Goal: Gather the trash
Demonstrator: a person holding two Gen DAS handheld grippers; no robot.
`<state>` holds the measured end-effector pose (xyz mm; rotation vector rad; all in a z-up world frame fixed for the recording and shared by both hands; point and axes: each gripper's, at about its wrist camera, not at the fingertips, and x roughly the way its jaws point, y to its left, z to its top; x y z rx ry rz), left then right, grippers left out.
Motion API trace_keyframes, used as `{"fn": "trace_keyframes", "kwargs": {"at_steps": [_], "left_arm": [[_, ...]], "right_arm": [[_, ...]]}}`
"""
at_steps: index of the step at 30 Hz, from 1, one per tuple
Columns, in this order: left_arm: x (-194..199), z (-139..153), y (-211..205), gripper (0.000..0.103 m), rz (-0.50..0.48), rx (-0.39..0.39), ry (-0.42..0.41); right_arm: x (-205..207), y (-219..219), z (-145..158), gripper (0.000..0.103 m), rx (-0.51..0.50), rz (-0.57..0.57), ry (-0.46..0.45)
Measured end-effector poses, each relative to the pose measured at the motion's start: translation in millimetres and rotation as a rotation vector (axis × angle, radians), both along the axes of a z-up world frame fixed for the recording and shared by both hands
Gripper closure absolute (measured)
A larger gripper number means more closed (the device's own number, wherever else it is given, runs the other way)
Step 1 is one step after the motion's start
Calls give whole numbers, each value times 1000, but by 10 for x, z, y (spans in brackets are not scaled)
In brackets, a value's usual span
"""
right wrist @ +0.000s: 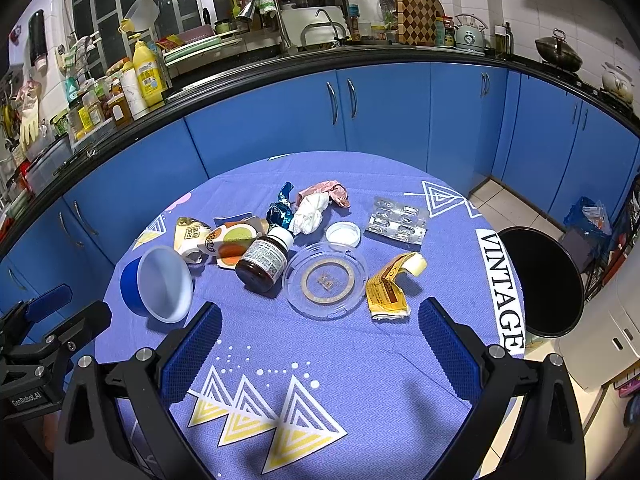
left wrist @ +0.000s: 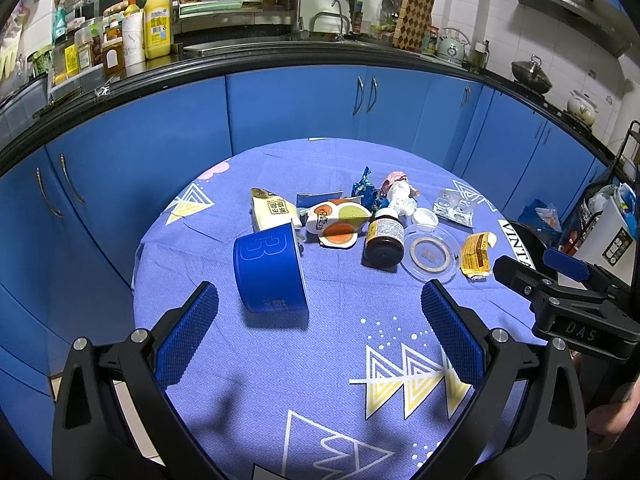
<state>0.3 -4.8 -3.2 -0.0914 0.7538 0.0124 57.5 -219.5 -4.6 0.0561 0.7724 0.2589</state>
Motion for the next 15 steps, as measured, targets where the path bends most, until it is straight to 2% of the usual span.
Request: {"fn": "trace_keyframes", "kwargs": {"at_steps": [15], "left_arm": [[-7,-6,-22,3,-3,0,0]], "right_arm": [[-4,14,-21,7,0,0,1]]}}
